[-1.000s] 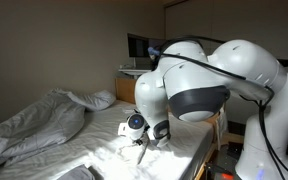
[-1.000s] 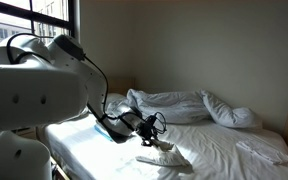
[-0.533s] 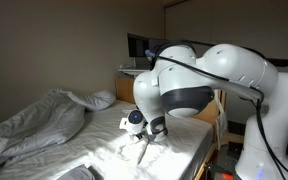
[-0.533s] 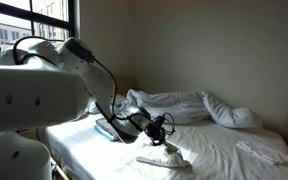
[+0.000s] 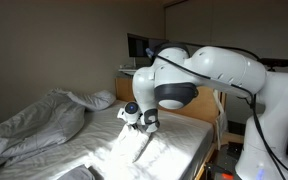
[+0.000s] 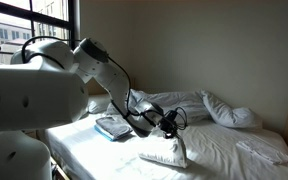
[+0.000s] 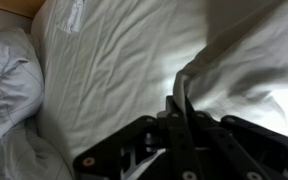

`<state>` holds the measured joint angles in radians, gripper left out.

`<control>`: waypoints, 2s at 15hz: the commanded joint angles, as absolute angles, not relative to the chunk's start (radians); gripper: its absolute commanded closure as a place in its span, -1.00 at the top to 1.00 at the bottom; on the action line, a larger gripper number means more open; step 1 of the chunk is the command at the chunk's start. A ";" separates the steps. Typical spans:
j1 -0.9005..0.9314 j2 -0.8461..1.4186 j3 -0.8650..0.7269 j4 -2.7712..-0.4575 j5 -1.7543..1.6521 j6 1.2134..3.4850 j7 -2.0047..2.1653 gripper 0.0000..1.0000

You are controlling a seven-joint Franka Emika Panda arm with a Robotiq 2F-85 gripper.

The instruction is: Fold the left white towel in half

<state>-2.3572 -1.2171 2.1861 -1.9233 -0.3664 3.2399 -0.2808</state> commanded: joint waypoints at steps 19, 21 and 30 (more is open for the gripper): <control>-2.435 -1.359 2.192 -1.880 -0.473 3.128 -0.431 -0.26; -2.420 -1.370 2.181 -1.877 -0.469 3.134 -0.425 -0.04; -2.350 -1.397 2.055 -1.855 -0.441 3.171 -0.378 0.99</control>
<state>-2.3750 -1.3832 2.1028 -1.8392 -0.4551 3.1269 -0.4038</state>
